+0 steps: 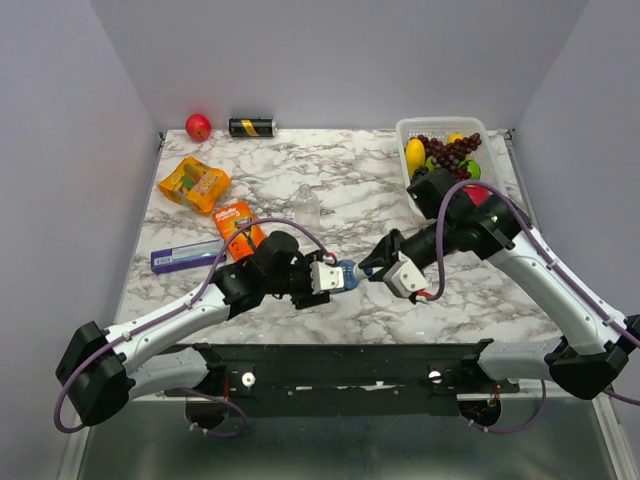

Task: Screw on the bottle caps

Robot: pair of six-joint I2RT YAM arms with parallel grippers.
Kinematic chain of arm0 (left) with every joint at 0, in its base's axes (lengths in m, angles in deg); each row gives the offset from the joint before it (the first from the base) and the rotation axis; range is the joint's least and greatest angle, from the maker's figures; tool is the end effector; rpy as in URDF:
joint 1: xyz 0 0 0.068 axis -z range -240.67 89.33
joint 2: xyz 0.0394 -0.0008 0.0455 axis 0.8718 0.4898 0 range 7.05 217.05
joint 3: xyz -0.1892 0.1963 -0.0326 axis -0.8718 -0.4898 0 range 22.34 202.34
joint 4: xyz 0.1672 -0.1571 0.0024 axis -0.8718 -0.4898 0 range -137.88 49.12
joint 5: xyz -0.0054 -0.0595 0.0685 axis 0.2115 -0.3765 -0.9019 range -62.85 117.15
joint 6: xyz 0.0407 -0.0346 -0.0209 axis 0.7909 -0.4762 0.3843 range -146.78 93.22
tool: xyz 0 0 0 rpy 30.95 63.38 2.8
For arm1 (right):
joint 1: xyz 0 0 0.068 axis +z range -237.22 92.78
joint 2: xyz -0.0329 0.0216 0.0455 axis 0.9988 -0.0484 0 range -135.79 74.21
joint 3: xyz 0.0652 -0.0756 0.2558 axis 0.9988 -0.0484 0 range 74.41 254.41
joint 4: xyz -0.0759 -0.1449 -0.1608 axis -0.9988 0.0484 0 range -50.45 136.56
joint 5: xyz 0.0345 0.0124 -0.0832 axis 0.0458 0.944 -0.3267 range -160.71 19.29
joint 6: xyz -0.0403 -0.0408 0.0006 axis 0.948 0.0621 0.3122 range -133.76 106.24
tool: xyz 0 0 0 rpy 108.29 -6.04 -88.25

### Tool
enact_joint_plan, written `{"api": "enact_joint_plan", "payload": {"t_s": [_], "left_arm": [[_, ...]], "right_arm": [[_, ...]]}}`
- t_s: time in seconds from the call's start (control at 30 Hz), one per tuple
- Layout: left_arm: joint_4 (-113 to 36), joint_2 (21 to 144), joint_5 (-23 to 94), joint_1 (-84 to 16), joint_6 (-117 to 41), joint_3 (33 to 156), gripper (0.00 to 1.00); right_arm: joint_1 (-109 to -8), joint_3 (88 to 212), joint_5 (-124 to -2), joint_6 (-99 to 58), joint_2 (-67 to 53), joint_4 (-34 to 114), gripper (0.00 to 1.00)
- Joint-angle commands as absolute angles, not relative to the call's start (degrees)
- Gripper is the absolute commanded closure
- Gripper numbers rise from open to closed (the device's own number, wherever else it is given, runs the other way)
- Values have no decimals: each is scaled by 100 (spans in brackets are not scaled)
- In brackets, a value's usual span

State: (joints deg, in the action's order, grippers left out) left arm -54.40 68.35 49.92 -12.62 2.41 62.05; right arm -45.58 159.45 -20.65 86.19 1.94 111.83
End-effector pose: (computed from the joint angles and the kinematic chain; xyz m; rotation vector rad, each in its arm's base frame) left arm 0.1230 -0.1602 0.2610 1.5414 1.5636 -0.6197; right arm 0.1150 0.1440 0.3855 -2.1741 0.4602 0.6065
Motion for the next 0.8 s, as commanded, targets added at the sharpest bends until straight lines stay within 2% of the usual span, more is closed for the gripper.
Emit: {"api": "enact_joint_plan", "payload": {"t_s": [0.0,0.03,0.1,0.17,0.33,0.4,0.47,0.53,0.67,0.77], "left_arm": [[-5283,6831,5089,-1304,284,6392,100],[-5249,6814,5027,-1304,267,6392,100],[-4734,6735,4321,-1295,-75,6313,100],[-4222,6559,3624,-1295,-348,6102,100],[-3122,6400,1219,-1286,-183,6040,100],[-2729,6470,583,-1216,185,6084,100],[-2376,6602,-225,-1155,941,6032,100],[-2067,6681,-413,-1067,1833,5935,100],[-1654,6638,-414,-952,3083,5575,100],[-1452,6550,-239,-882,3831,5232,100]], "right_arm": [[-4469,16098,-2255,8434,21,11145,70],[-4460,16177,-2264,7989,-136,11093,80],[-4468,16519,-2290,6822,-391,10743,89],[-4503,16931,-2430,4950,-977,10521,99],[-4854,18198,-2730,875,-2280,10695,100],[-5239,18444,-2310,-61,-2850,10968,100],[-5522,17929,-1505,-1258,-2915,10794,100],[-5856,17272,-852,-2239,-3046,10619,100],[-5954,16532,807,-2815,-3152,10259,100],[-5954,16371,1408,-3475,-3187,9634,100]]}}
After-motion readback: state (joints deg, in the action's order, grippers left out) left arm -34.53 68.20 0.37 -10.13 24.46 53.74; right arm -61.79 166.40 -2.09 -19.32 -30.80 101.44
